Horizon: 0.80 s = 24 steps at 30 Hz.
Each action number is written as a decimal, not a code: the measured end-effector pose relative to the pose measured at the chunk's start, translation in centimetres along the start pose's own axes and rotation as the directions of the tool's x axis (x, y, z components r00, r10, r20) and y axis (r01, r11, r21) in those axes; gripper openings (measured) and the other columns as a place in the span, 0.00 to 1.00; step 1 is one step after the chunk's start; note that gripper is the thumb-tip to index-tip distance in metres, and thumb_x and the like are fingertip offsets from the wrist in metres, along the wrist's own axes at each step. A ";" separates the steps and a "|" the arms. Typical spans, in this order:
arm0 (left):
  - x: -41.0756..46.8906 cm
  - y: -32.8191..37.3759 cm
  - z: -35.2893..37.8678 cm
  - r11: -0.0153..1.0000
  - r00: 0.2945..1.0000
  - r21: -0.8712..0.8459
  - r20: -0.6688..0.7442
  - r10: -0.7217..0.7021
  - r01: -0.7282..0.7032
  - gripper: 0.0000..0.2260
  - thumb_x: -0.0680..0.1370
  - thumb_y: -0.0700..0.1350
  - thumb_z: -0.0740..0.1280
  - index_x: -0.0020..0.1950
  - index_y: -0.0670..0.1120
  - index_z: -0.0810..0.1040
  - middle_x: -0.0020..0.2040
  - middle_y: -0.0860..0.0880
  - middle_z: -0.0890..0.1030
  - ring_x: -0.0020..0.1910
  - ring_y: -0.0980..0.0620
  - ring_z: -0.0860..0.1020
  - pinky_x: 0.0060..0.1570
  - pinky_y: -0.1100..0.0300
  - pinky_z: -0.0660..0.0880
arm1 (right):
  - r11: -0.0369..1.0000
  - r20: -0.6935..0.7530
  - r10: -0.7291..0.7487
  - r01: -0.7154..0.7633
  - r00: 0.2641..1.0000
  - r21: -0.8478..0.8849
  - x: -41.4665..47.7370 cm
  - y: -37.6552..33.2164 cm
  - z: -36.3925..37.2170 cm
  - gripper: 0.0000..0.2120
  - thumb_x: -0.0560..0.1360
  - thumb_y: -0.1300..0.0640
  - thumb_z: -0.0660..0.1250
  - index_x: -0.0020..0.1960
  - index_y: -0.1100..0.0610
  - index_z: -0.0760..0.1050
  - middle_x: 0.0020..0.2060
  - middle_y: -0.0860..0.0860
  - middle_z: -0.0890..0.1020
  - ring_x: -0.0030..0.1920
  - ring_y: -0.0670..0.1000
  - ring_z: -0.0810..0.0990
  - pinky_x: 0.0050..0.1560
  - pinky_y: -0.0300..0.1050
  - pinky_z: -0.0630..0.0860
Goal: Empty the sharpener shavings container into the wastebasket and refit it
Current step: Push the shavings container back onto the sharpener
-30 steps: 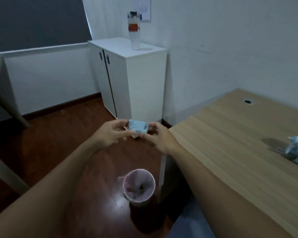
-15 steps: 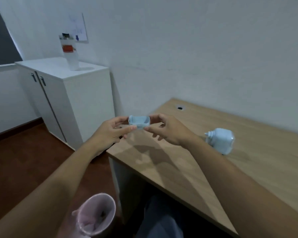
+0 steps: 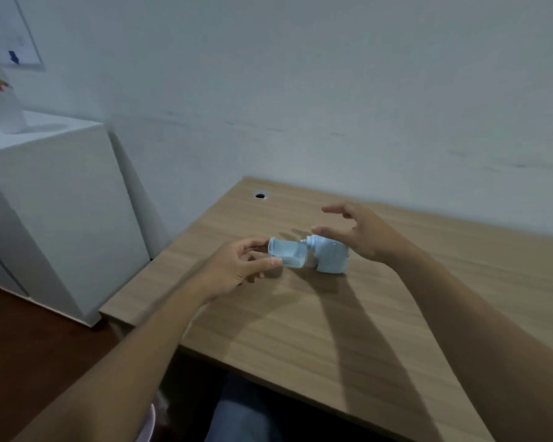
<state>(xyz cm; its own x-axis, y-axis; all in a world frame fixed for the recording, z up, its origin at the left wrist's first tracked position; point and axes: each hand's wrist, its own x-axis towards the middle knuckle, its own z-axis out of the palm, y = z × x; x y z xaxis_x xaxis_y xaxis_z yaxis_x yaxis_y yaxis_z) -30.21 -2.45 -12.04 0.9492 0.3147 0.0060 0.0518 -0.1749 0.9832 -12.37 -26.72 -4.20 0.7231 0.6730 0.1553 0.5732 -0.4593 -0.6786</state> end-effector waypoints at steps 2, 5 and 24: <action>0.4 -0.1 0.9 1.000 0.999 -0.025 0.037 -0.008 0.009 0.27 0.77 0.47 0.83 0.75 0.48 0.82 0.49 0.48 0.91 0.42 0.53 0.82 0.47 0.55 0.80 | 0.999 0.051 0.026 -0.028 0.998 0.034 -0.5 1.6 0.3 0.39 0.72 0.34 0.79 0.79 0.48 0.76 0.74 0.44 0.79 0.74 0.48 0.76 0.70 0.45 0.72; 0.8 0.0 1.5 0.999 0.997 -0.041 0.081 -0.018 0.021 0.23 0.78 0.45 0.82 0.73 0.50 0.84 0.53 0.41 0.91 0.44 0.50 0.81 0.49 0.55 0.80 | 0.983 0.139 0.065 -0.087 0.988 0.161 -1.2 3.7 1.0 0.37 0.70 0.41 0.84 0.76 0.49 0.78 0.66 0.45 0.85 0.67 0.49 0.84 0.69 0.45 0.79; 3.8 -1.2 3.3 0.995 0.995 0.090 0.085 -0.050 0.043 0.30 0.72 0.57 0.85 0.73 0.56 0.84 0.60 0.57 0.92 0.63 0.36 0.88 0.47 0.51 0.80 | 0.922 0.107 0.062 -0.097 0.992 0.374 -2.7 5.5 2.4 0.26 0.75 0.52 0.83 0.71 0.50 0.82 0.60 0.43 0.90 0.61 0.41 0.88 0.58 0.36 0.83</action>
<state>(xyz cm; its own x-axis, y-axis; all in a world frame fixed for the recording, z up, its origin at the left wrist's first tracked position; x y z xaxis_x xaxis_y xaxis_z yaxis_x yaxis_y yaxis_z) -25.69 -4.15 -13.76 0.9684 0.2425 -0.0590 0.1197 -0.2441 0.9623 -12.10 -29.62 -10.07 0.7119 0.7014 0.0357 0.3143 -0.2727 -0.9093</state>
